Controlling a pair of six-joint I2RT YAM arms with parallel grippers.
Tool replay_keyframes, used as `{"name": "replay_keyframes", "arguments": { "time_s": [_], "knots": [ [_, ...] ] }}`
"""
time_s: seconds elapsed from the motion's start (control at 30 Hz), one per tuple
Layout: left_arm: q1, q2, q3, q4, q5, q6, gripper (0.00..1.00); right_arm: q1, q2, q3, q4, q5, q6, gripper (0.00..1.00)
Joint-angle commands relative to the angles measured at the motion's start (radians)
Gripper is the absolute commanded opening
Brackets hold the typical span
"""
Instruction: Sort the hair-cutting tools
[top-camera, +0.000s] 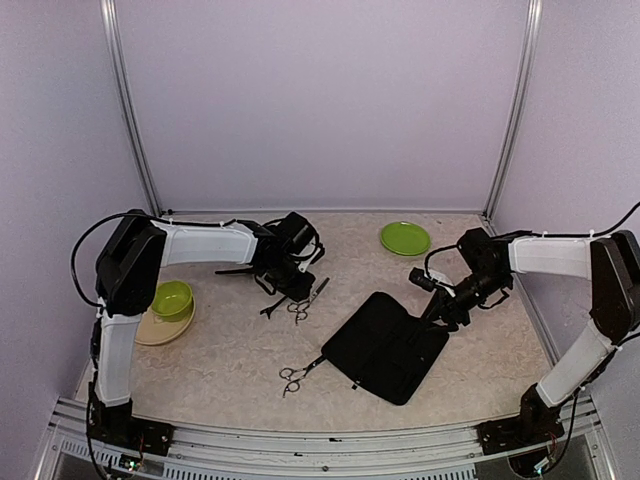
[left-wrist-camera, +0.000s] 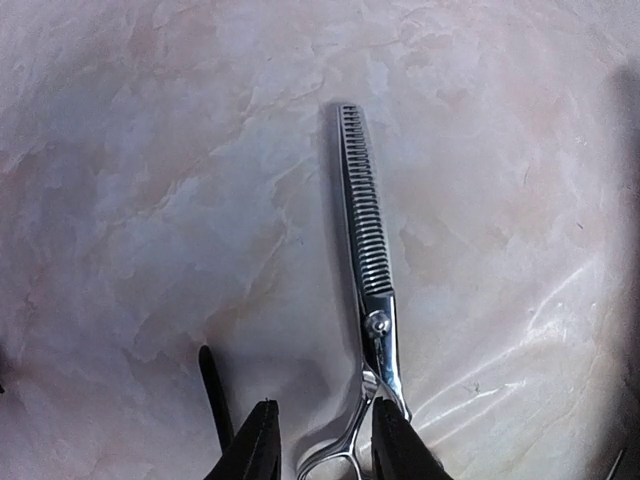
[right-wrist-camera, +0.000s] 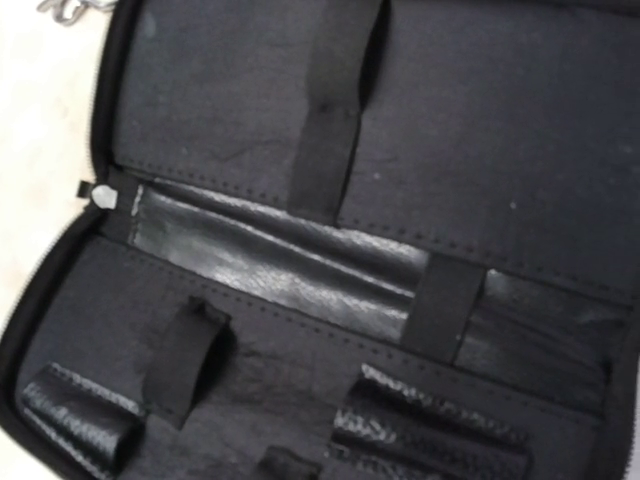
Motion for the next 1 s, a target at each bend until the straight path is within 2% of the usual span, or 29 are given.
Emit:
{"name": "replay_keyframes", "arguments": {
  "time_s": [0.0,0.33,0.7,0.97],
  "knots": [
    [-0.001,0.057,0.064,-0.033,0.028,0.03,0.32,0.008,-0.009,-0.011,0.021,0.024,0.009,0.45],
    [-0.014,0.1,0.087,-0.116,-0.054,0.063,0.3,0.007,0.006,-0.012,0.023,0.03,0.005,0.45],
    [-0.009,0.019,0.023,-0.138,-0.011,0.08,0.3,0.007,0.023,-0.007,0.023,0.032,0.003,0.45],
    [-0.003,0.057,0.038,-0.212,0.027,0.097,0.26,0.007,0.029,-0.007,0.025,0.042,0.005,0.45]
  ]
}}
